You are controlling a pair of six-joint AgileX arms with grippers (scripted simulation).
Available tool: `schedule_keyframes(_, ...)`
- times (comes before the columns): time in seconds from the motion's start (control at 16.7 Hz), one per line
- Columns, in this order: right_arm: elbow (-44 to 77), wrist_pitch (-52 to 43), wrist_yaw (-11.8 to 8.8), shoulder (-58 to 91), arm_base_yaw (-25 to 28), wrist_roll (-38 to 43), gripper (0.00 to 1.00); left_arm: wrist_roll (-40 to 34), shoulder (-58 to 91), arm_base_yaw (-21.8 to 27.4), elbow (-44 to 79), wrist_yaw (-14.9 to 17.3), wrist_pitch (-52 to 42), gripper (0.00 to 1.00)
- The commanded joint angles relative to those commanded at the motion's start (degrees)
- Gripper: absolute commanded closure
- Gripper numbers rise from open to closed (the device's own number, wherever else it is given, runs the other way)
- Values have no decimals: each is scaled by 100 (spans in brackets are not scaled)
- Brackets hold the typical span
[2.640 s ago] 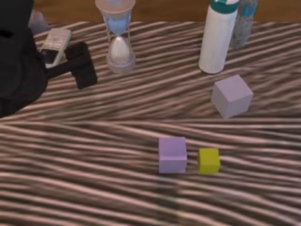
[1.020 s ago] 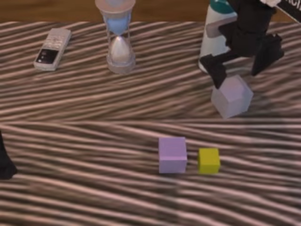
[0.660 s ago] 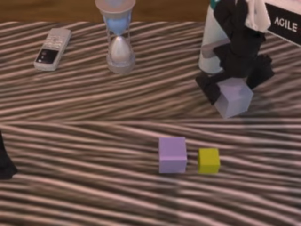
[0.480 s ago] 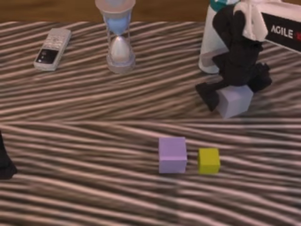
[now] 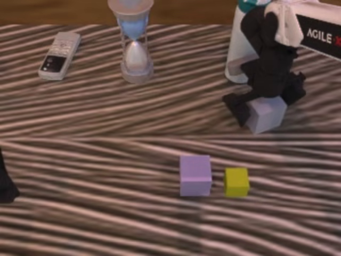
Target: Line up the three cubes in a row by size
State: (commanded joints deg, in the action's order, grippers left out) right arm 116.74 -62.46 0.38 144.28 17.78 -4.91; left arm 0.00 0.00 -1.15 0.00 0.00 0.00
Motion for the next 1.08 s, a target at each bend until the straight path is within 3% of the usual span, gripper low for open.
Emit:
schedule_keyframes(0.54,0,0,0,0,0,0,98,0,0,0,0,0,0,0)
schedule_keyframes(1.08,6,-14,-1,-53,-17,8,100,0,0,0,0,0,0,0)
